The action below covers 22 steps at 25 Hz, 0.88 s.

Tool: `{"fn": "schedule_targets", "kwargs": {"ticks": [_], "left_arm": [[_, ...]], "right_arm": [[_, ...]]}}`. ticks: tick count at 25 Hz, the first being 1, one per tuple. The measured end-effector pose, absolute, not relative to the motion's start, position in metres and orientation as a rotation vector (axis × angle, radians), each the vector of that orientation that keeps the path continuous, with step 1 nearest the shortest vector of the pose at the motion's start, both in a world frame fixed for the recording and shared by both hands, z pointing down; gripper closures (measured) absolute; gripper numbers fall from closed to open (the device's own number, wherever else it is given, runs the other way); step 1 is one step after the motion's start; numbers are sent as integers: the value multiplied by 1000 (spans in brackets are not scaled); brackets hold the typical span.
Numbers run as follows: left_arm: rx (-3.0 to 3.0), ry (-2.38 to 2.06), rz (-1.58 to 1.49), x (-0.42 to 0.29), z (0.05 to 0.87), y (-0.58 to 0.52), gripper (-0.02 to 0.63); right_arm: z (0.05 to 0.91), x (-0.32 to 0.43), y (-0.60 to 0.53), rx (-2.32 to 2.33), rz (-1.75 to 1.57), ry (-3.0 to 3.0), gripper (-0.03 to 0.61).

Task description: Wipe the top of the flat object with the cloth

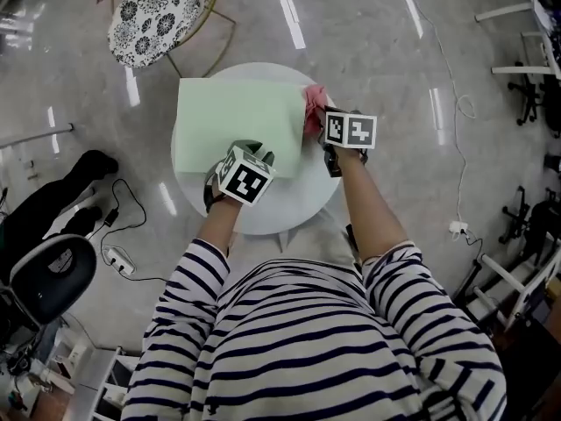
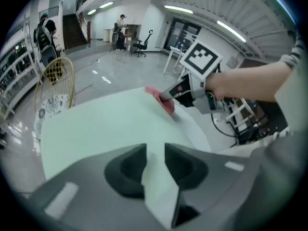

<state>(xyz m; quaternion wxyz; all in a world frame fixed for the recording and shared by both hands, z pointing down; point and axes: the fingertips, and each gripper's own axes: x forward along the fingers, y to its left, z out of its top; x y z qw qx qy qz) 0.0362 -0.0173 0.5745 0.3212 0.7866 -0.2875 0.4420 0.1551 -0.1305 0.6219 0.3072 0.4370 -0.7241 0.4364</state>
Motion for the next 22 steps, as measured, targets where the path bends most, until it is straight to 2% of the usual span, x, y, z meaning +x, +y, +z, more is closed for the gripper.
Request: {"fn": "schedule_targets", "kwargs": {"ticks": [5,8,16,22], "left_arm": [[2087,-839,1388,2,590,-63,480],[2060,-799,1469,-9,602,-70,445],[2061,-811,1470,-9,607,-69,442],[2043,-815,1470,-8,610,-71,442]], "right_arm": [[621,148,-139,1079,1153,-1930,530],[622,143,-139,1007,1114,-1949,530],[621,131,-130,826,923,-2004,531],[620,129,-112,772,903,-2001,531]]}}
